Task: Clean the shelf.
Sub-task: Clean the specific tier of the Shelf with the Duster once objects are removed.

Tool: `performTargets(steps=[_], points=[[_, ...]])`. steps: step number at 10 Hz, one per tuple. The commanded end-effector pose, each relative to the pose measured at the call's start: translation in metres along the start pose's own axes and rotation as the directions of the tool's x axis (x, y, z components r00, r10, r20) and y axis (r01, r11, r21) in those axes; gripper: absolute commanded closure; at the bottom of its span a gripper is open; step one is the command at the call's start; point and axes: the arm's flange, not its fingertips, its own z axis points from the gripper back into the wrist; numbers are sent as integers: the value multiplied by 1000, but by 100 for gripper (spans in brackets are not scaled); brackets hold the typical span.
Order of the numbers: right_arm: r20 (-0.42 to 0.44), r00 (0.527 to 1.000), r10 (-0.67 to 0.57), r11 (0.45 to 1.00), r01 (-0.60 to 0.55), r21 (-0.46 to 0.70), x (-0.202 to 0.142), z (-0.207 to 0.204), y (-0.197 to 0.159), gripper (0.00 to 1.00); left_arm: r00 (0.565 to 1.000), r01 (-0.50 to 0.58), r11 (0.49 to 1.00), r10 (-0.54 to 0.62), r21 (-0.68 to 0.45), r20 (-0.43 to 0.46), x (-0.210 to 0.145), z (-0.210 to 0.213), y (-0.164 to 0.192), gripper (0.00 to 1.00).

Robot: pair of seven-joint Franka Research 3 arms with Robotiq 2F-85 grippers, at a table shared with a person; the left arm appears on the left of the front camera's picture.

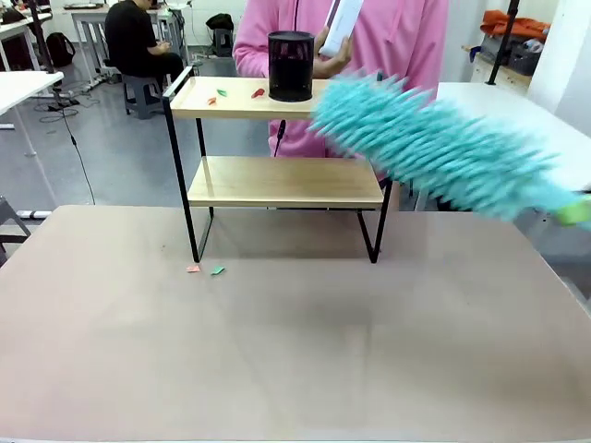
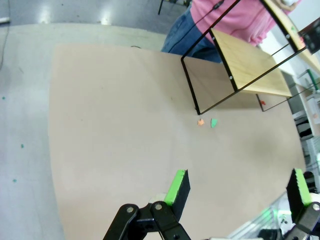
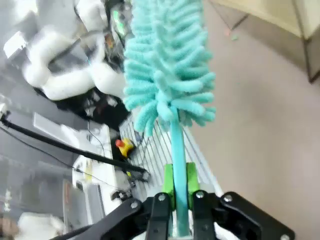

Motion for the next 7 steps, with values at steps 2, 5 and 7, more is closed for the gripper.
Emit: performTargets(steps=[2, 5, 7], points=[[365, 840, -400, 903, 430, 0, -59, 46, -34, 88, 1000, 17, 1000, -17, -17, 15, 0, -2, 0, 0], [525, 575, -628, 625, 774, -100, -87, 26, -69, 88, 1000, 17, 1000, -17, -17, 15, 0, -2, 0, 0], [371, 796, -479, 840, 538, -70, -106, 69, -56, 88, 1000, 17, 1000, -17, -17, 15, 0, -2, 0, 0]])
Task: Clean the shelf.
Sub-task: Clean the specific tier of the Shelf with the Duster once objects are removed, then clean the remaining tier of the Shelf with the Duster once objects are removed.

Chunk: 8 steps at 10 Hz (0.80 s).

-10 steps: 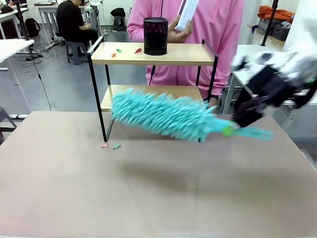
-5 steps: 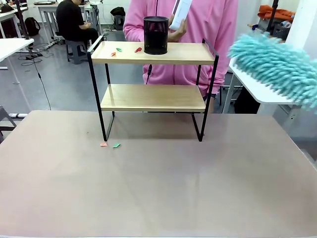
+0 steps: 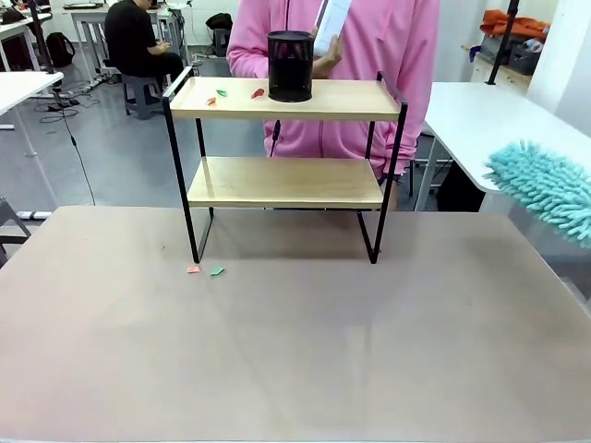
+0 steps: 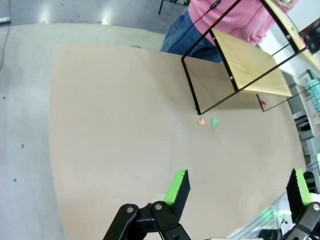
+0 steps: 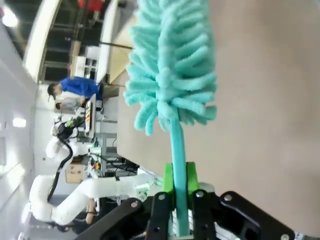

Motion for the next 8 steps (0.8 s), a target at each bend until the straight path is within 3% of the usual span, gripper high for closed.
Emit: performTargets(steps=[1, 8], points=[[-40, 995, 94, 992, -90, 85, 2, 16, 13, 88, 1000, 18, 1000, -17, -18, 16, 0, -2, 0, 0], [-40, 995, 94, 992, -90, 85, 2, 16, 13, 88, 1000, 18, 1000, -17, -18, 16, 0, -2, 0, 0]])
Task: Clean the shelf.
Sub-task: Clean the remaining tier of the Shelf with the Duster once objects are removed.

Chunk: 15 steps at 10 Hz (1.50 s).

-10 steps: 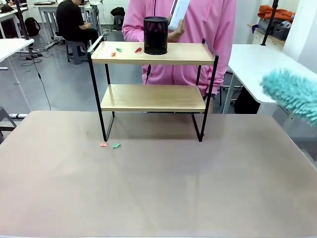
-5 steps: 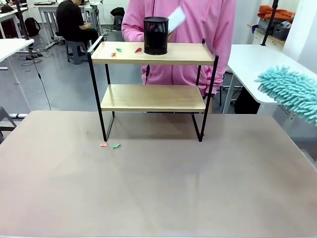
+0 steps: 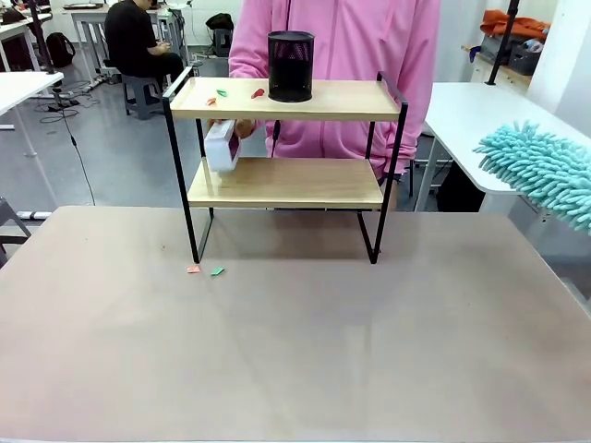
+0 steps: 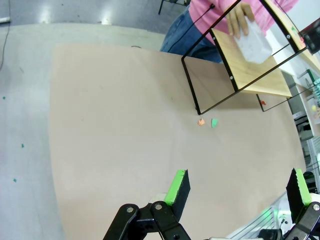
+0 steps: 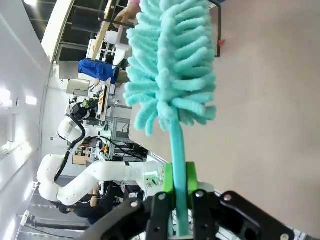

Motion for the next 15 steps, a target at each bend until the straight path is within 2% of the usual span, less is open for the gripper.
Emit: performTargets(steps=[1, 15], points=[[-2, 1000, 25, 1000, -25, 3, 1, 5, -1, 88, 1000, 18, 1000, -17, -18, 16, 0, -2, 0, 0], [-2, 1000, 25, 1000, -25, 3, 1, 5, -1, 88, 1000, 18, 1000, -17, -18, 16, 0, -2, 0, 0]])
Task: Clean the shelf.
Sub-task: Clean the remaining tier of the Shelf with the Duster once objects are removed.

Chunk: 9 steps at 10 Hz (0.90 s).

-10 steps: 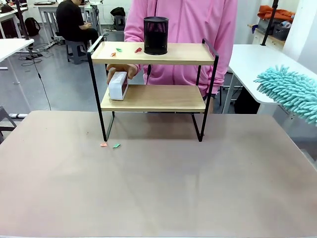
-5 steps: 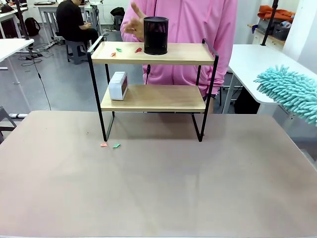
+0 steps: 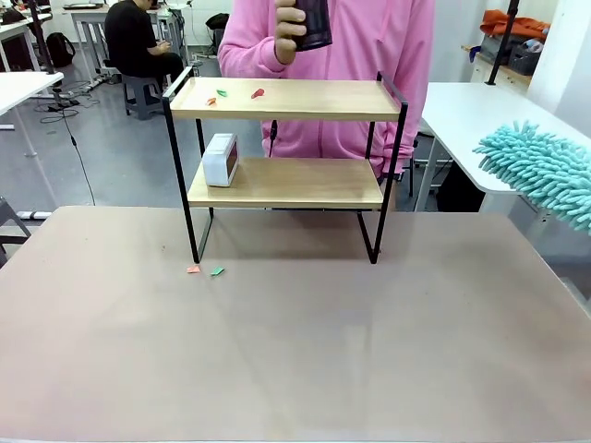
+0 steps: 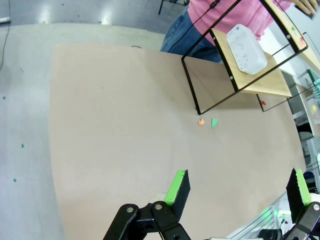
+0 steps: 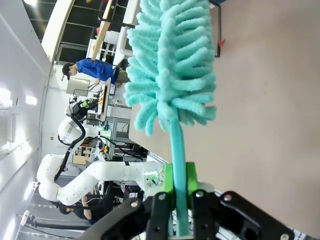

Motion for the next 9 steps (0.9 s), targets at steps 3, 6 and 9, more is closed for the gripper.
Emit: performTargets(steps=[3, 6, 9], points=[[63, 998, 13, 1000, -14, 12, 26, 6, 29, 88, 1000, 18, 1000, -17, -18, 16, 0, -2, 0, 0], [74, 967, 242, 970, -242, -17, 72, -10, 143, 88, 1000, 18, 1000, -17, -18, 16, 0, -2, 0, 0], [-11, 923, 385, 917, -384, -110, 76, -107, 208, 88, 1000, 18, 1000, -17, -18, 16, 0, -2, 0, 0]])
